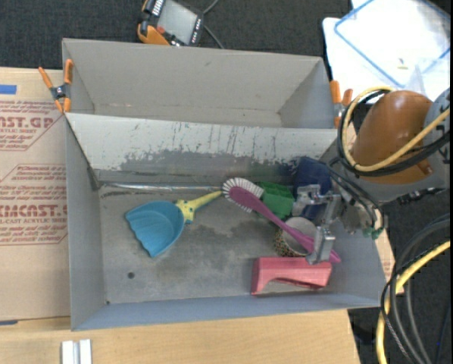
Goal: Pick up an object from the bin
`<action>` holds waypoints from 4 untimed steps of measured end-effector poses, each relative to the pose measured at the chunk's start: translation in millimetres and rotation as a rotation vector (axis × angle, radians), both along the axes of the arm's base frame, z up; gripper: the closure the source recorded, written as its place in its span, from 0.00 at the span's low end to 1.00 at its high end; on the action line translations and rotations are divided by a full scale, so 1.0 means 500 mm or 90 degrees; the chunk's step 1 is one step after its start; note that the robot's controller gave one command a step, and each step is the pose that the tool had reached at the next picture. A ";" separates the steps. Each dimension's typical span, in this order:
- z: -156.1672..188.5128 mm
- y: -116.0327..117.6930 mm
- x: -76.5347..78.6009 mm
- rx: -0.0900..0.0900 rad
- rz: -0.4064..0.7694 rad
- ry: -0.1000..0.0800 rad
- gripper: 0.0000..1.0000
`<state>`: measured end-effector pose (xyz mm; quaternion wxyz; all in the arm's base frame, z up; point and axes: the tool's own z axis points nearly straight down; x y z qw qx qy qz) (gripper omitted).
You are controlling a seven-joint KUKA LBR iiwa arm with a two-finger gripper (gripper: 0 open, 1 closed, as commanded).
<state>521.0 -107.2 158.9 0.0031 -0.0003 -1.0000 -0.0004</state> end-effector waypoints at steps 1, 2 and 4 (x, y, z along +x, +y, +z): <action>0.007 0.001 0.004 -0.001 0.001 -0.005 0.00; -0.173 0.000 -0.070 0.000 0.012 -0.002 0.00; -0.161 0.000 -0.070 0.000 0.008 -0.007 0.00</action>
Offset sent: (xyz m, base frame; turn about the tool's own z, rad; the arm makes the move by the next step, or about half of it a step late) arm -0.0356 -0.0005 -0.0889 -0.0194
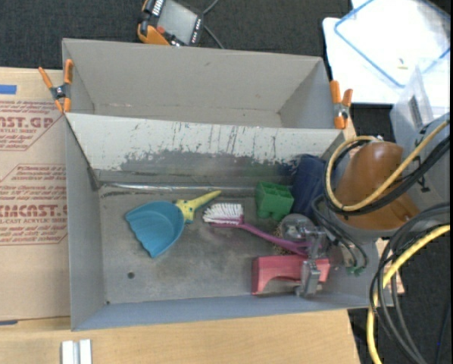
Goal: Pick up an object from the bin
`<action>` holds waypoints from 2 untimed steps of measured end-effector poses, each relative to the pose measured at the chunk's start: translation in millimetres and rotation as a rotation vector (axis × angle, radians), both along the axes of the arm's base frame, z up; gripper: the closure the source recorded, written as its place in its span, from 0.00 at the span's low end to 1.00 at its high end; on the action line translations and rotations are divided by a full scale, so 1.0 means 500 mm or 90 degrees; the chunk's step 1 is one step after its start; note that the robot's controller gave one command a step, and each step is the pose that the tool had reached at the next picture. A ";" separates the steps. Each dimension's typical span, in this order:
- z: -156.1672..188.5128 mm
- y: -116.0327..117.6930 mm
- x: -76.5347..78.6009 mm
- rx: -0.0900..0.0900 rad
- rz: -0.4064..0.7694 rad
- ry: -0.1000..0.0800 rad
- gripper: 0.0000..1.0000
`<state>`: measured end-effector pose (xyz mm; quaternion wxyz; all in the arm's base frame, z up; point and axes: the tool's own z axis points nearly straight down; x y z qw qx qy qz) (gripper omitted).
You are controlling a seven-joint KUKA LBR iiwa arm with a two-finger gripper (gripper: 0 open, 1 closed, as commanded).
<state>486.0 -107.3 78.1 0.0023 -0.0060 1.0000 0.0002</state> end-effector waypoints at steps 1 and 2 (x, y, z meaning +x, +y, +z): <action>-0.014 -0.002 0.000 -0.001 -0.022 -0.009 0.00; -0.003 0.002 0.000 0.000 -0.003 -0.001 1.00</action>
Offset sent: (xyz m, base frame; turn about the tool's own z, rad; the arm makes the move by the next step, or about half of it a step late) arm -0.0001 -0.0001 -0.0009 0.0044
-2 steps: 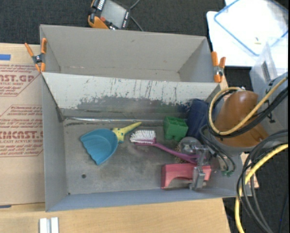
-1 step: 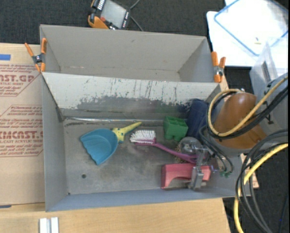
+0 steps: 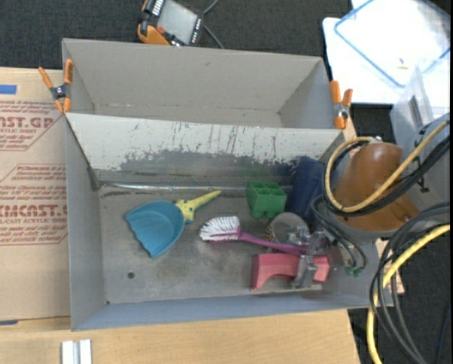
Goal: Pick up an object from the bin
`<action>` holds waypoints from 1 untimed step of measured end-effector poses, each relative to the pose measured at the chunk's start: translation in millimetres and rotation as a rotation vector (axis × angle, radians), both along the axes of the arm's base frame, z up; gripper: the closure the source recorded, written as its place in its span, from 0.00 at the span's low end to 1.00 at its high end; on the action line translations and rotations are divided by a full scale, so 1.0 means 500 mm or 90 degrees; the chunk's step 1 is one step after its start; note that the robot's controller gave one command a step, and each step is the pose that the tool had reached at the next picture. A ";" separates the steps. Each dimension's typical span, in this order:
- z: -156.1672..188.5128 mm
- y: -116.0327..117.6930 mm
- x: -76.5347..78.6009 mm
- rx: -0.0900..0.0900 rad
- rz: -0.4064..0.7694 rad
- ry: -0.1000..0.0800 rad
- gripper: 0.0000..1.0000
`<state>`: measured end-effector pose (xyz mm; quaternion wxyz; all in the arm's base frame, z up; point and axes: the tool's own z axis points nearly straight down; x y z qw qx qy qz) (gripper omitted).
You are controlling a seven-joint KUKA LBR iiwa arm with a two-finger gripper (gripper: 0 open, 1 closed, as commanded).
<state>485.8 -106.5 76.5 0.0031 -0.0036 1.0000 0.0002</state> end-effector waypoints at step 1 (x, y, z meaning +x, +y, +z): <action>0.000 0.000 0.000 0.000 0.000 0.000 1.00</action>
Offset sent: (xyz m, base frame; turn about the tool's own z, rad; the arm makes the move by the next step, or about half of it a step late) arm 0.0000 -0.0001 0.0256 -0.0002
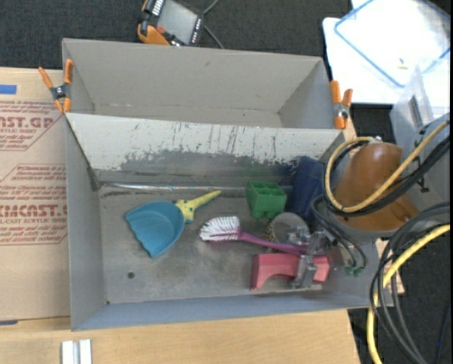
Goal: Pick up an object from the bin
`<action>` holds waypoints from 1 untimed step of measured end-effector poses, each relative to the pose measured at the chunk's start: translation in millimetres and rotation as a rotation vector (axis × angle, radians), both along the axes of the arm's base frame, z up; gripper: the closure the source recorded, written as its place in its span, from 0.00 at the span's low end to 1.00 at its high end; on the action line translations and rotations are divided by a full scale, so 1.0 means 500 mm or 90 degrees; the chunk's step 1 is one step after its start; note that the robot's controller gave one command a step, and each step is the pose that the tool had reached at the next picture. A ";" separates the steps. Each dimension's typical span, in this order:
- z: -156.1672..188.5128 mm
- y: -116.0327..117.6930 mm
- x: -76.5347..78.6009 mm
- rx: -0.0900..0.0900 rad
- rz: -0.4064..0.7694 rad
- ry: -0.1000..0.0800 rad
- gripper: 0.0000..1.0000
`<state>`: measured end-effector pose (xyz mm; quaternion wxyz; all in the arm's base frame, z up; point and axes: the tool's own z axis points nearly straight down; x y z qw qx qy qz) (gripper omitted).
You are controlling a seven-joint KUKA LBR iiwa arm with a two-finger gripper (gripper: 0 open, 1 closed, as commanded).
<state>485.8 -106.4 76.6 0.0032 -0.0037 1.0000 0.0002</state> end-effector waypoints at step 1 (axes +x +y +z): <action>0.024 0.001 -0.003 0.000 0.000 0.003 1.00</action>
Offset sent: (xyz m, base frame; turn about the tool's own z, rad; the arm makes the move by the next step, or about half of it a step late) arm -0.0014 0.0003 0.0937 -0.0003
